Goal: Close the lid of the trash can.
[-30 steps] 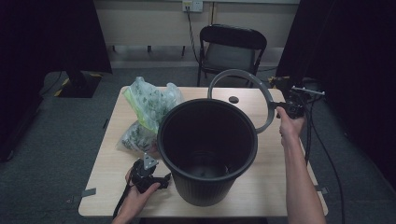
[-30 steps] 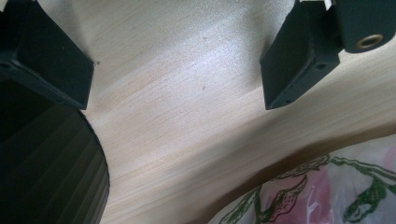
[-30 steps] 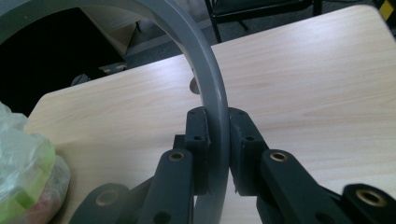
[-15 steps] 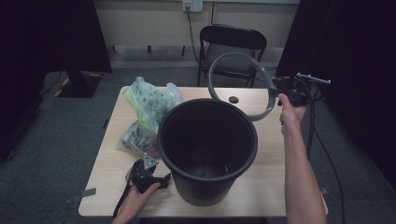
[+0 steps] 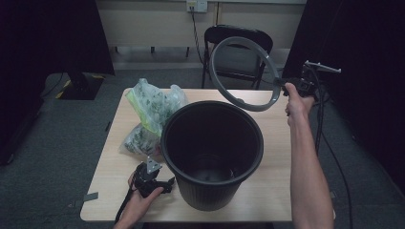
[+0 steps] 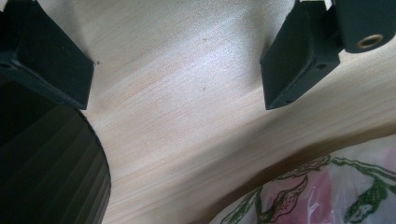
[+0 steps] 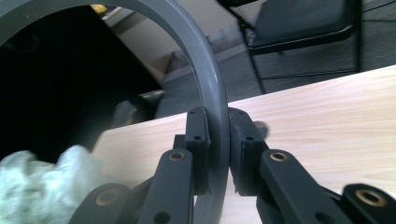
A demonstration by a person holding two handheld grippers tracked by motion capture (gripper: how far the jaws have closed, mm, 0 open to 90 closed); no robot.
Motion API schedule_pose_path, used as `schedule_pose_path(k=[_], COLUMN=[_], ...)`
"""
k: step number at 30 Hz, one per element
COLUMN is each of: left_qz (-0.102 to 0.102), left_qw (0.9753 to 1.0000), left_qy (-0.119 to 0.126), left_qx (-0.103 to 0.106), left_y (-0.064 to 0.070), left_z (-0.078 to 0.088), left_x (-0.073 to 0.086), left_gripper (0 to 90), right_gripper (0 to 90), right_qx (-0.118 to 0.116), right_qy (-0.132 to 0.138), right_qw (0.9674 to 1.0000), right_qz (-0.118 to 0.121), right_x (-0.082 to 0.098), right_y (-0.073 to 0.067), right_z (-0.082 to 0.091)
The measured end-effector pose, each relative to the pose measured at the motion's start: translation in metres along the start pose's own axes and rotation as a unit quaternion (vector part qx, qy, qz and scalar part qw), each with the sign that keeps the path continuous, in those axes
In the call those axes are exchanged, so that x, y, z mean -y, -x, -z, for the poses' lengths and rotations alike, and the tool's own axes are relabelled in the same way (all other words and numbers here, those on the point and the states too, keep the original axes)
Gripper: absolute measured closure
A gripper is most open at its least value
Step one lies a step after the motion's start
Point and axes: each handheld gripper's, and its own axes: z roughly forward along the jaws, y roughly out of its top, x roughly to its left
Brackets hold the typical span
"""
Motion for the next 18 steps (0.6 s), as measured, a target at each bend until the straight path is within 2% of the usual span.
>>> schedule_pose_path(k=[2, 6, 10, 14, 18], left_qz=[0.0, 0.0, 0.0, 0.0, 0.0], left_qw=[1.0, 1.0, 1.0, 1.0, 1.0], left_qy=[0.0, 0.0, 0.0, 0.0, 0.0], left_qx=[0.0, 0.0, 0.0, 0.0, 0.0], left_y=[0.0, 0.0, 0.0, 0.0, 0.0], left_z=[0.0, 0.0, 0.0, 0.0, 0.0], left_x=[0.0, 0.0, 0.0, 0.0, 0.0], left_gripper=[8.8, 8.8, 8.8, 8.8, 8.8], right_gripper=[79.3, 79.3, 79.3, 79.2, 79.3], right_qx=[-0.02, -0.059, -0.083, -0.097, -0.12], right_qy=[-0.001, -0.01, -0.018, -0.023, -0.029], right_qw=[0.9998, 0.9982, 0.9963, 0.9949, 0.992], right_qz=[-0.007, 0.003, 0.009, 0.016, 0.025], right_x=[-0.001, -0.001, 0.003, 0.004, 0.006], right_y=[-0.003, -0.011, -0.017, -0.022, -0.028], right_z=[0.0, -0.001, -0.001, 0.0, 0.004])
